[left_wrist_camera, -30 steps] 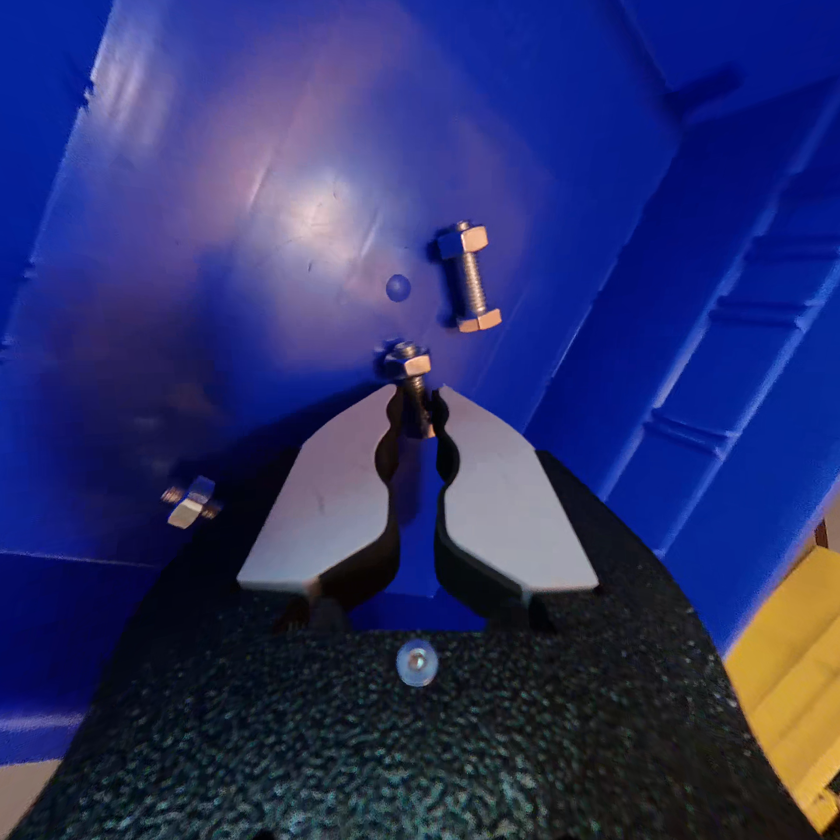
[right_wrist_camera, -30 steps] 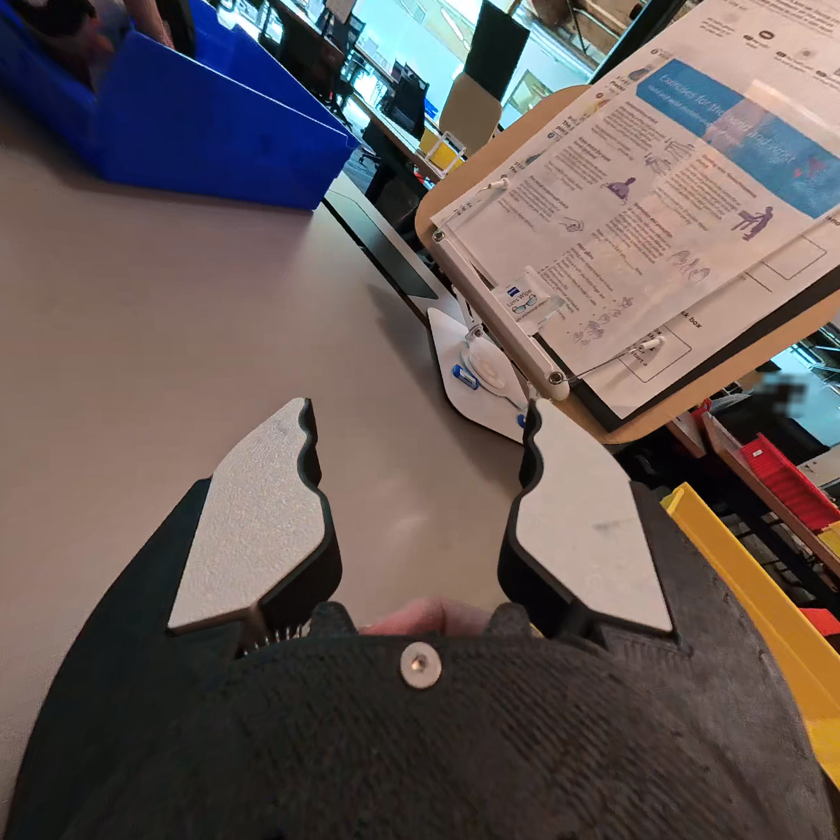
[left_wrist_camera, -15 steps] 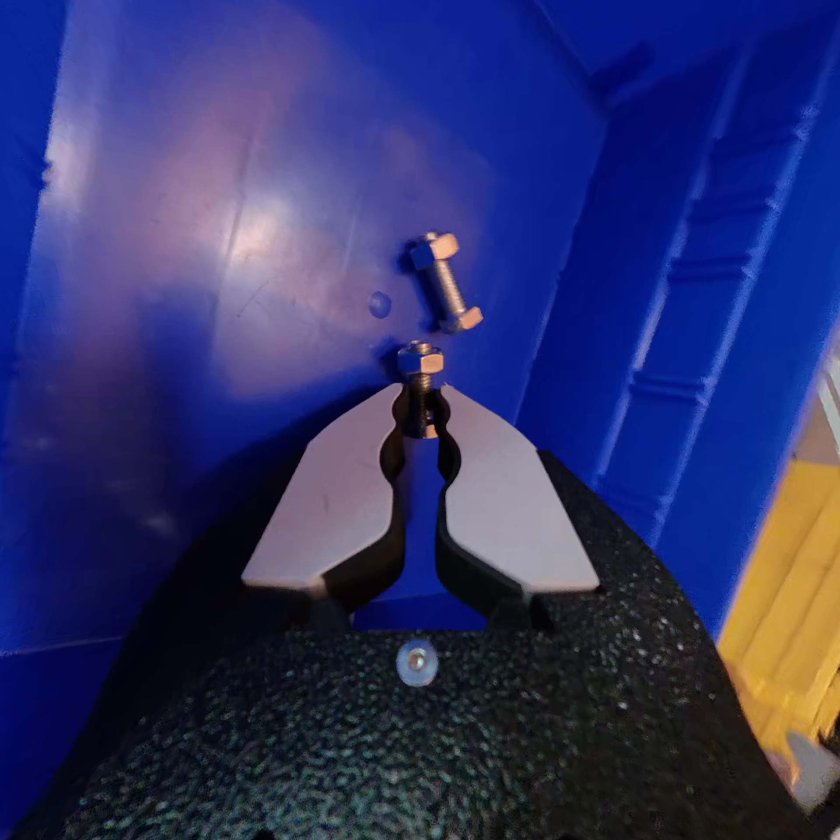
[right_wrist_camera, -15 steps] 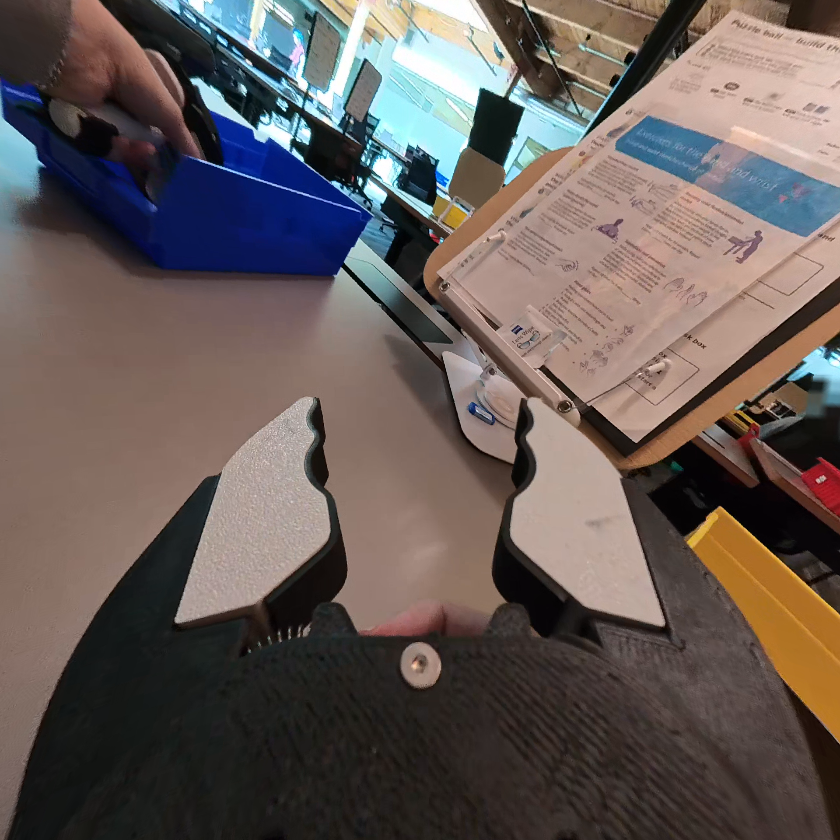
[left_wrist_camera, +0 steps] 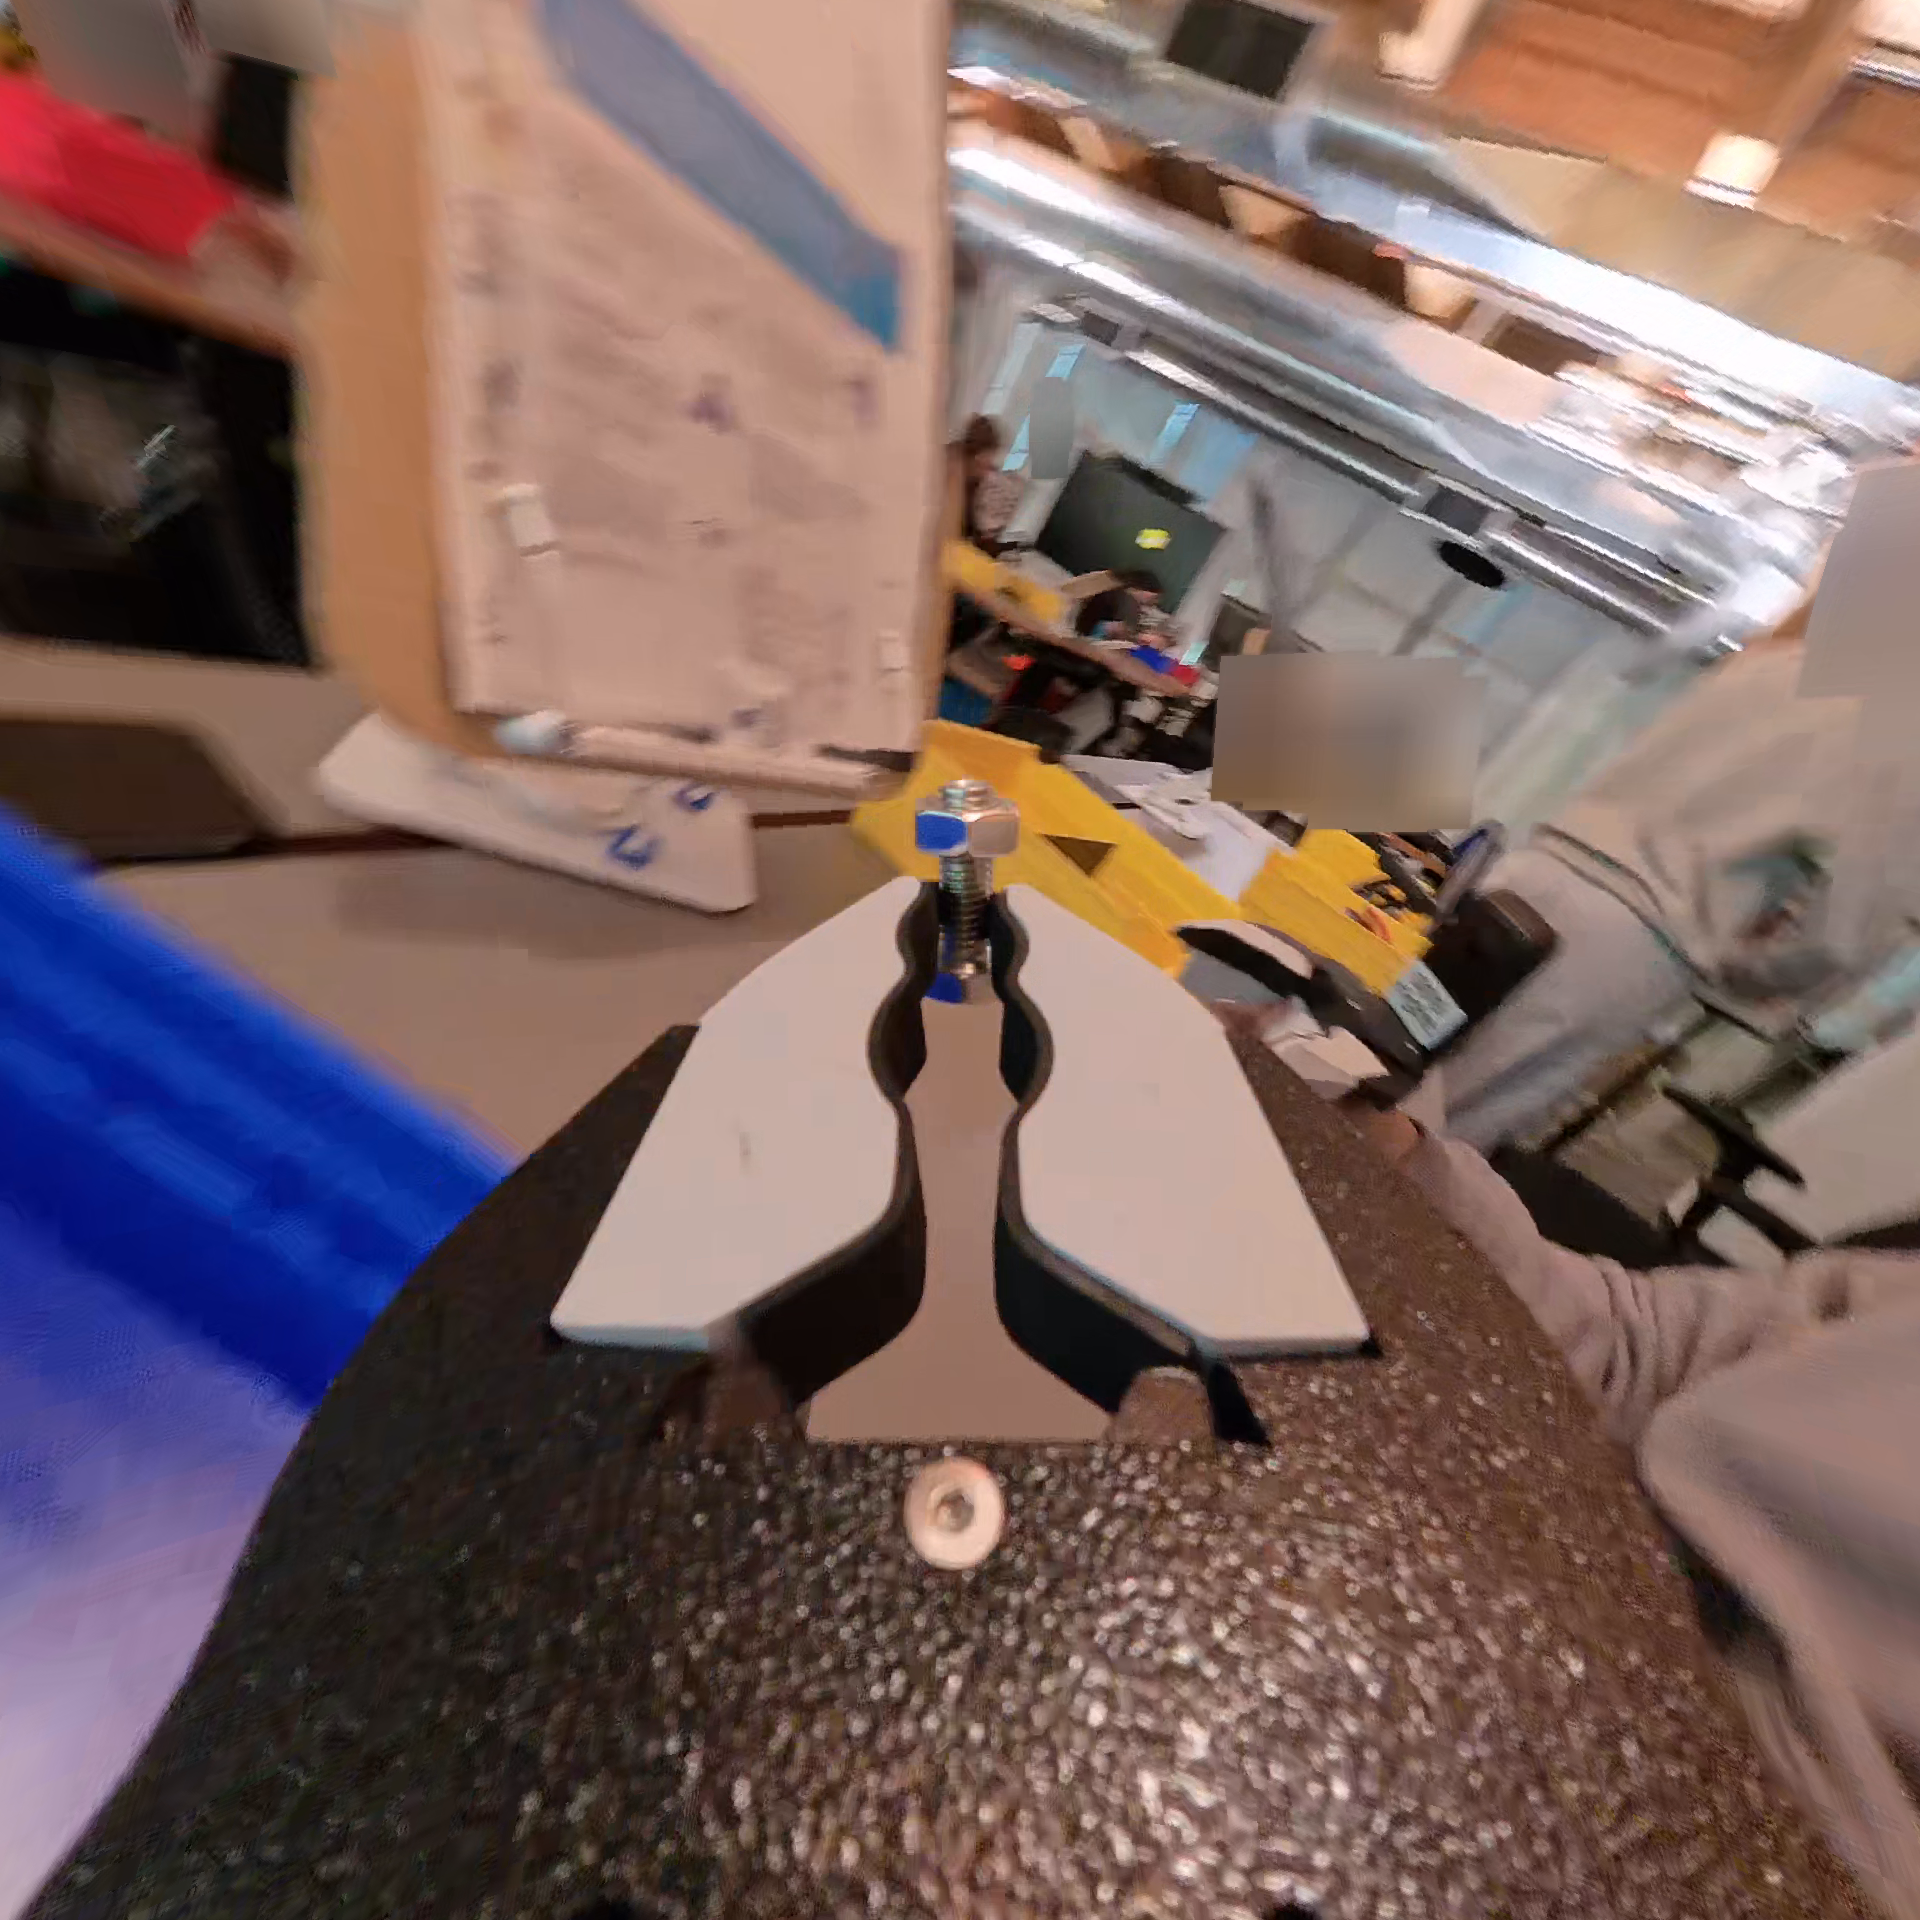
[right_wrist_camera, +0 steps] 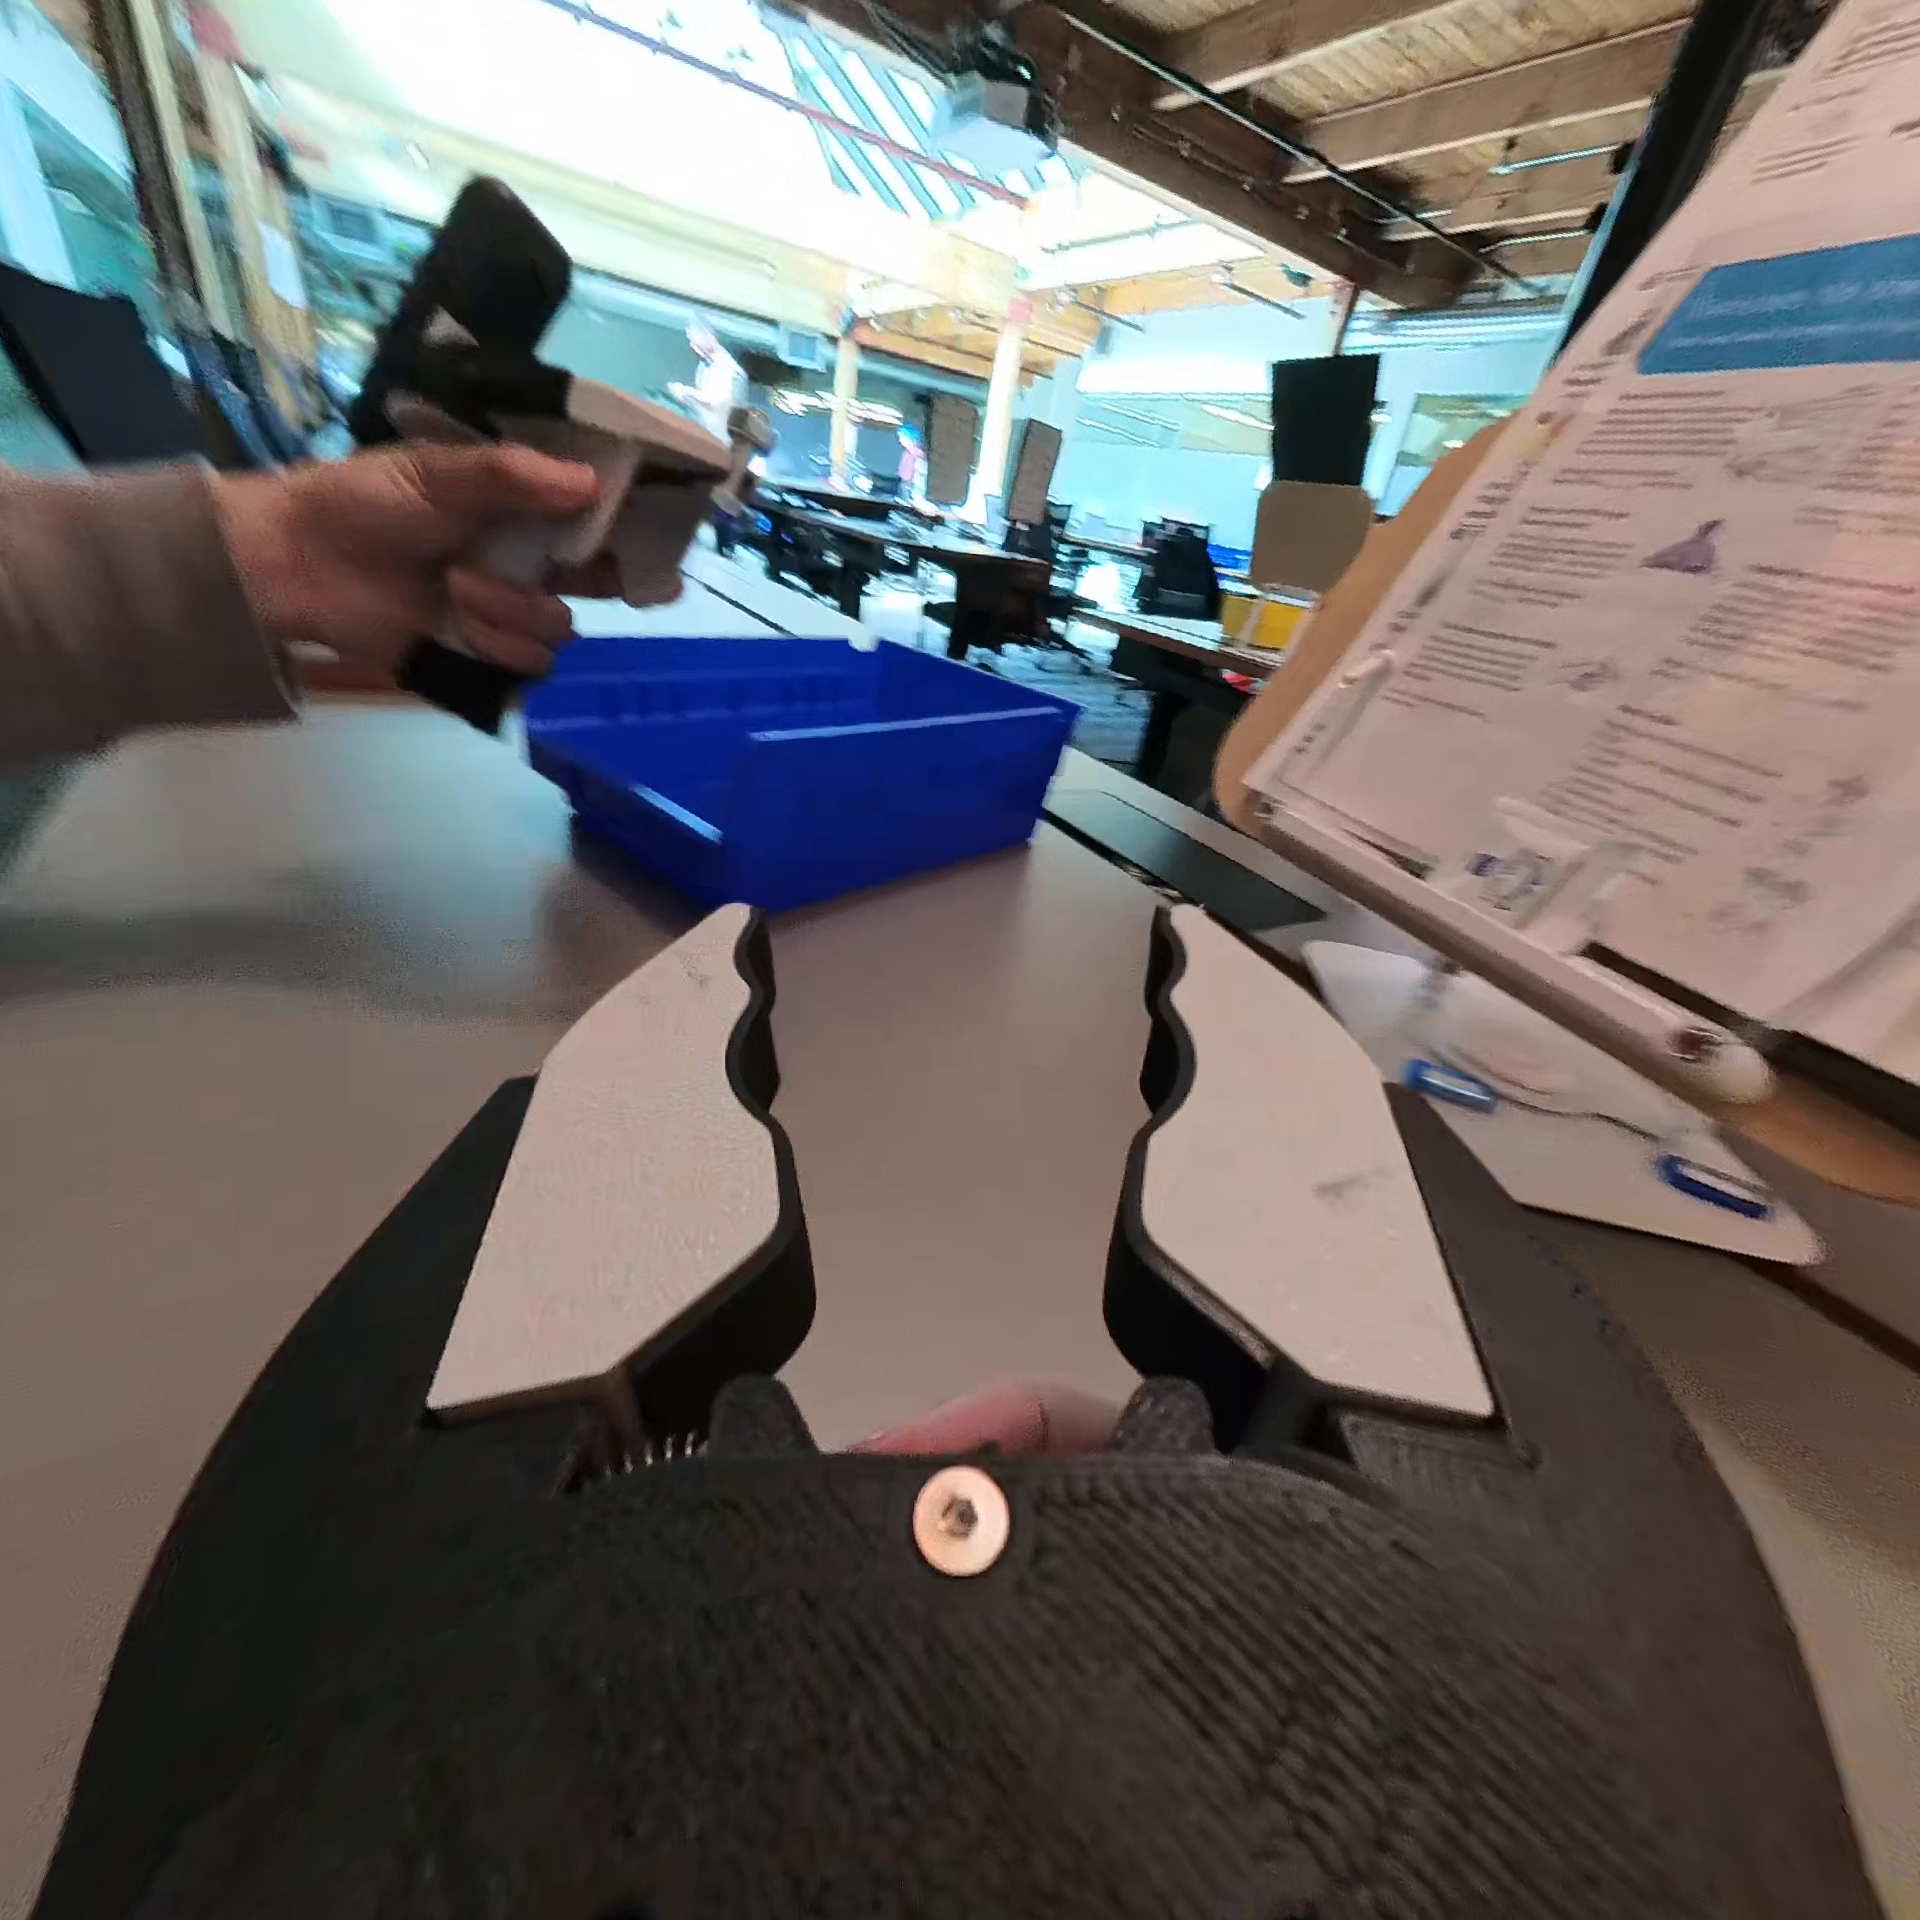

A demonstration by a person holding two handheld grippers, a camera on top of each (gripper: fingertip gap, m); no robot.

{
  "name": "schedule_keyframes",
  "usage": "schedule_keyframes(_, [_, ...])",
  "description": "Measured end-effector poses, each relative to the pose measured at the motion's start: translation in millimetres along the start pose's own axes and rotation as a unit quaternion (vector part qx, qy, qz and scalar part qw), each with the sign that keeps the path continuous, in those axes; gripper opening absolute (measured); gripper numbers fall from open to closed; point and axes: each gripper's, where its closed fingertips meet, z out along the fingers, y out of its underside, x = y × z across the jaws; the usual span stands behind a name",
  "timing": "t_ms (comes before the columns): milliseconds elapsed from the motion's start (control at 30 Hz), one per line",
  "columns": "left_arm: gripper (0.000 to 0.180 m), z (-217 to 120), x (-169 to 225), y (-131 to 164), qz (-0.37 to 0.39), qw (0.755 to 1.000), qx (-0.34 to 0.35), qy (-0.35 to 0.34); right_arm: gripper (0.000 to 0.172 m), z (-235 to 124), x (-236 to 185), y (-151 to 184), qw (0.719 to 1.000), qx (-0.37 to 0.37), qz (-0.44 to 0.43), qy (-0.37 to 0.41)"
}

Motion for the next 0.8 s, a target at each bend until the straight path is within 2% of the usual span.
schedule_keyframes(133, [0.008, 39.7, 71.1, 29.3, 0.09, 0.989, 0.025, 0.119, 0.063, 9.5, -31.5, -24.1, 0.992, 0.048, 0.085, -0.084])
schedule_keyframes(267, [0.008, 84.4, 105.1, 75.4, 0.176, 0.966, 0.026, 0.187, 0.05, 10.0, -34.6, -40.9, 0.982, 0.085, 0.119, -0.116])
schedule_keyframes(367, [0.008, 114.7, 104.1, 101.4, 0.164, 0.962, 0.026, 0.216, 0.047, 5.6, -26.8, -40.0, 0.982, 0.09, 0.123, -0.114])
schedule_keyframes(467, [0.008, 131.0, 101.8, 117.1, 0.142, 0.959, 0.029, 0.241, 0.038, 1.8, -17.3, -33.5, 0.986, 0.086, 0.11, -0.095])
schedule_keyframes(533, [0.008, 133.9, 104.3, 126.6, 0.154, 0.956, 0.015, 0.251, 0.032, -0.3, -15.7, -32.2, 0.984, 0.091, 0.115, -0.097])
schedule_keyframes(600, [0.008, 133.4, 105.8, 134.0, 0.168, 0.953, 0.005, 0.252, 0.034, 0.6, -18.1, -28.7, 0.984, 0.085, 0.116, -0.101])
schedule_keyframes(700, [0.008, 129.6, 107.5, 135.2, 0.148, 0.954, 0.02, 0.259, 0.037, 5.1, -25.1, -18.1, 0.989, 0.056, 0.092, -0.1])
schedule_keyframes(800, [0.008, 130.0, 107.2, 137.3, 0.154, 0.954, 0.016, 0.255, 0.034, 7.5, -32.2, -15.5, 0.99, 0.051, 0.079, -0.103])
